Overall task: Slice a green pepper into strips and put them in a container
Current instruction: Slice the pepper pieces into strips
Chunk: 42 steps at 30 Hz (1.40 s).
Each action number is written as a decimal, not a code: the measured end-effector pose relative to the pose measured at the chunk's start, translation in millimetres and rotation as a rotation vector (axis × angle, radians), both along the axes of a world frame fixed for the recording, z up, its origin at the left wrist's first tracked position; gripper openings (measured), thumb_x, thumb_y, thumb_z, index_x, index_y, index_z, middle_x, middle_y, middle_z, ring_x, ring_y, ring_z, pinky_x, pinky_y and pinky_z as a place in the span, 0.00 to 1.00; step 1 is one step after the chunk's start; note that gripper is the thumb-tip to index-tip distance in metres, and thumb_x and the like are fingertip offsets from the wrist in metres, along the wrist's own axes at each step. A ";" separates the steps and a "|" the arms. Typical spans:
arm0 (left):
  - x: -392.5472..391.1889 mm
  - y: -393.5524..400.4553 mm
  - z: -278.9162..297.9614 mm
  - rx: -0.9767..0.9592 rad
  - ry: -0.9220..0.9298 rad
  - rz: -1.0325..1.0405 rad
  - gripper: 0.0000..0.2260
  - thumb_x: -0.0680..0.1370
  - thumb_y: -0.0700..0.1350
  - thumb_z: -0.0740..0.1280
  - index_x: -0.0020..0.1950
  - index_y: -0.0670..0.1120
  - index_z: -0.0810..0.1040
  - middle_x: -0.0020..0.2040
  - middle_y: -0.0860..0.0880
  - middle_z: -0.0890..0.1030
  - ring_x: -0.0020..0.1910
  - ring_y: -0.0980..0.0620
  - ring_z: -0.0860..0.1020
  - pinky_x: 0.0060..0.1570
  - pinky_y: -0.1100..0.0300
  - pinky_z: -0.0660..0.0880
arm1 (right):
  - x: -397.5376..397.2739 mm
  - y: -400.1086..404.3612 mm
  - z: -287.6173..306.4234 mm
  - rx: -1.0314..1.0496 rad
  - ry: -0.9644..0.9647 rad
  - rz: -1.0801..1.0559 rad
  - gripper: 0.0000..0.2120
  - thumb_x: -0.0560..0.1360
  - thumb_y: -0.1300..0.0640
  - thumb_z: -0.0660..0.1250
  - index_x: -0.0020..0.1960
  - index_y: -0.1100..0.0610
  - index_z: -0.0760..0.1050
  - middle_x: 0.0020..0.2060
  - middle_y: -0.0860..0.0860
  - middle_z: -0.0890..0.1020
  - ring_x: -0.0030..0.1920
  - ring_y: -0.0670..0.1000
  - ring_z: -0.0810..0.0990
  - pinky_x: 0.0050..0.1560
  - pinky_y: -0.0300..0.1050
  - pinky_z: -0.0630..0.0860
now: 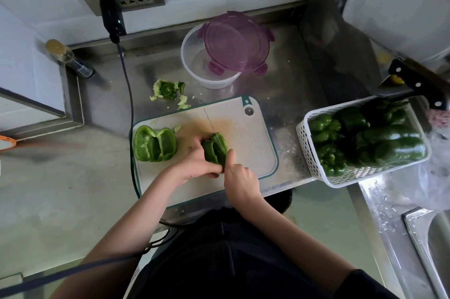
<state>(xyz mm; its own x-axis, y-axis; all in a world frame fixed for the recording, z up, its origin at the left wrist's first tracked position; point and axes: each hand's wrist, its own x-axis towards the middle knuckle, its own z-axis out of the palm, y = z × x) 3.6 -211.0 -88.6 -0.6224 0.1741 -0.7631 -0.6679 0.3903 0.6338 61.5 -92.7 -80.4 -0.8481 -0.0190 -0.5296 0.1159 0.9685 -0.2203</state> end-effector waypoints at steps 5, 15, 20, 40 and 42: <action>1.1 -0.5 6.2 0.005 -0.008 -0.073 0.35 0.67 0.36 0.75 0.64 0.50 0.56 0.61 0.46 0.61 0.59 0.47 0.70 0.34 0.65 0.79 | -2.8 -2.3 0.0 -0.030 -0.009 -0.035 0.19 0.78 0.67 0.51 0.67 0.60 0.54 0.45 0.58 0.80 0.43 0.59 0.81 0.36 0.48 0.70; -1.1 -4.9 5.4 0.044 -0.042 -0.060 0.32 0.69 0.35 0.71 0.63 0.53 0.55 0.61 0.43 0.62 0.54 0.44 0.76 0.35 0.62 0.79 | -24.8 -5.6 5.6 -0.048 -0.051 -0.038 0.20 0.78 0.67 0.54 0.68 0.61 0.55 0.49 0.59 0.80 0.49 0.60 0.80 0.39 0.49 0.71; 4.2 -8.9 7.2 0.139 -0.110 0.070 0.28 0.71 0.33 0.68 0.63 0.51 0.58 0.61 0.42 0.68 0.52 0.44 0.79 0.39 0.56 0.81 | -50.0 -0.5 11.1 -0.136 -0.043 -0.119 0.12 0.79 0.65 0.55 0.60 0.59 0.59 0.47 0.60 0.79 0.46 0.62 0.79 0.38 0.52 0.72; 19.6 -5.3 0.9 -0.122 0.215 0.122 0.18 0.74 0.43 0.66 0.59 0.54 0.63 0.60 0.45 0.67 0.48 0.47 0.76 0.24 0.62 0.75 | -11.8 0.9 24.0 -0.343 0.098 -0.274 0.10 0.83 0.54 0.48 0.59 0.58 0.61 0.35 0.57 0.76 0.36 0.62 0.77 0.34 0.54 0.73; 19.3 -4.1 0.8 -0.127 0.214 0.121 0.18 0.74 0.43 0.66 0.60 0.53 0.63 0.59 0.44 0.67 0.47 0.48 0.76 0.23 0.62 0.75 | -10.0 -1.5 24.7 -0.339 0.080 -0.278 0.10 0.83 0.54 0.48 0.61 0.58 0.61 0.39 0.59 0.79 0.39 0.63 0.78 0.36 0.55 0.75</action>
